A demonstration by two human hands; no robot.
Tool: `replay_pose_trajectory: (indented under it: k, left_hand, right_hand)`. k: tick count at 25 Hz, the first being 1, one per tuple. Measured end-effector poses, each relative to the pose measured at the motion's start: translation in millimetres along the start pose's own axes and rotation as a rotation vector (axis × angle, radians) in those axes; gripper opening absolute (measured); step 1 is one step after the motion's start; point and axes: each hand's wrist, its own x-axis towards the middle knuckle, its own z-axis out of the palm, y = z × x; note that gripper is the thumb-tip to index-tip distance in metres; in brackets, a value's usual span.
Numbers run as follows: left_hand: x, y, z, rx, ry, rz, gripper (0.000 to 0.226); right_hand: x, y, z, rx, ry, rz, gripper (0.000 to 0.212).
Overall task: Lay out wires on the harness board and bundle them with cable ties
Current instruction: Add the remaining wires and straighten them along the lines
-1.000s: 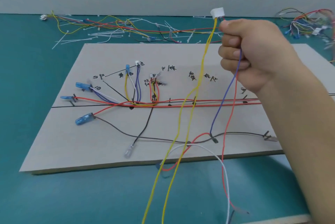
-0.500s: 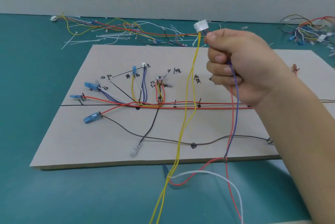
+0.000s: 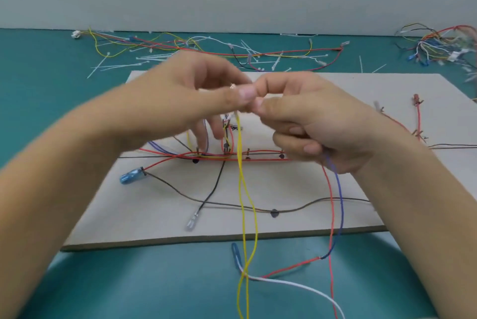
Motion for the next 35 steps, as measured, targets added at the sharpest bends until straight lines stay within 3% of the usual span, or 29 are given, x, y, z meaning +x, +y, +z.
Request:
replay_pose_trajectory:
  k: [3,6,13,18,24,30,33,35]
  left_hand:
    - [3,-10,3,-0.107,-0.093,-0.027,0.026]
    - [-2,-21,-31,-0.066,-0.187,-0.071,0.029]
    - [-22,-57,-70,-0.265,-0.055,0.014,0.042]
    - [-29,-79,-98,-0.231,0.0,0.118,0.041]
    - [-28,-93,-110,-0.25,0.053,0.178,0.037]
    - [-27,-94,-103,-0.296,-0.238,0.2,0.033]
    - [-27,-97,-105,-0.283,-0.255,0.197,0.014]
    - [-27,-101,-112,-0.292,-0.163,0.173,0.015]
  right_hand:
    - [2,4,6,-0.039,-0.01,0.015,0.006]
    - [3,7,11,-0.063,-0.03,0.034,0.008]
    - [-6,1,14,0.022,-0.088,-0.002,0.019]
    - [-9,-5,5,-0.007,-0.265,0.062,0.015]
    - [-19,-11,5,0.126,-0.632,0.119,0.008]
    - [-32,-16,26,0.326,-0.985,0.208,0.037]
    - [-31,-13,33,0.326,-1.02,0.213,0.038]
    - [-22,-6,27,0.192,-0.883,0.2,0.035]
